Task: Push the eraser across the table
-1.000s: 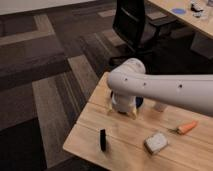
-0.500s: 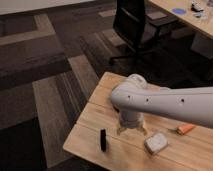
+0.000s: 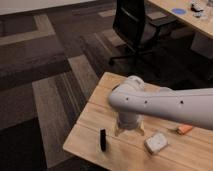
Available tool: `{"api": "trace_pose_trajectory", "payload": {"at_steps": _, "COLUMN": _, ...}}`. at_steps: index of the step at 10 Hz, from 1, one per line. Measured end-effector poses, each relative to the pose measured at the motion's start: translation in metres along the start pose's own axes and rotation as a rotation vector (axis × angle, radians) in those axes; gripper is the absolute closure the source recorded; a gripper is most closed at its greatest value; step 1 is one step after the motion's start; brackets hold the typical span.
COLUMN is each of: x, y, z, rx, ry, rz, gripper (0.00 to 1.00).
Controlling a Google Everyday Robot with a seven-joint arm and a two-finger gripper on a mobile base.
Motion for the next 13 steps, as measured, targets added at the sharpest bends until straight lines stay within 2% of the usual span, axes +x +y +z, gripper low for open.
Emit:
{"api": "trace_pose_trajectory", "payload": {"at_steps": 3, "x": 0.006, "y": -0.003, "z": 0.017, "rx": -0.018, "ry": -0.004, "rz": -0.029, "gripper": 0.35}}
{"api": "trace_pose_trajectory", "payload": {"at_steps": 6, "x": 0.007, "y": 0.006, "z": 0.046, "rx": -0.04, "ry": 0.01, "rz": -0.087, "gripper": 0.35}}
{"api": "trace_pose_trajectory", "payload": {"at_steps": 9, "x": 0.009, "y": 0.011, "z": 0.066, "rx": 0.005, "ry": 0.018, "rz": -0.134, "gripper": 0.35}}
{"api": "trace_pose_trajectory", "payload": {"at_steps": 10, "x": 0.006, "y": 0.034, "z": 0.062, "rx": 0.031, "ry": -0.003, "rz": -0.213, "gripper": 0.35}}
{"api": "trace_pose_trajectory", "payload": {"at_steps": 11, "x": 0.005, "y": 0.088, "z": 0.042, "rx": 0.04, "ry": -0.063, "rz": -0.373, "gripper": 0.35}}
{"api": "trace_pose_trajectory", "payload": {"at_steps": 13, "x": 0.007, "y": 0.174, "z": -0.005, "rx": 0.027, "ry": -0.195, "rz": -0.595, "gripper": 0.35}}
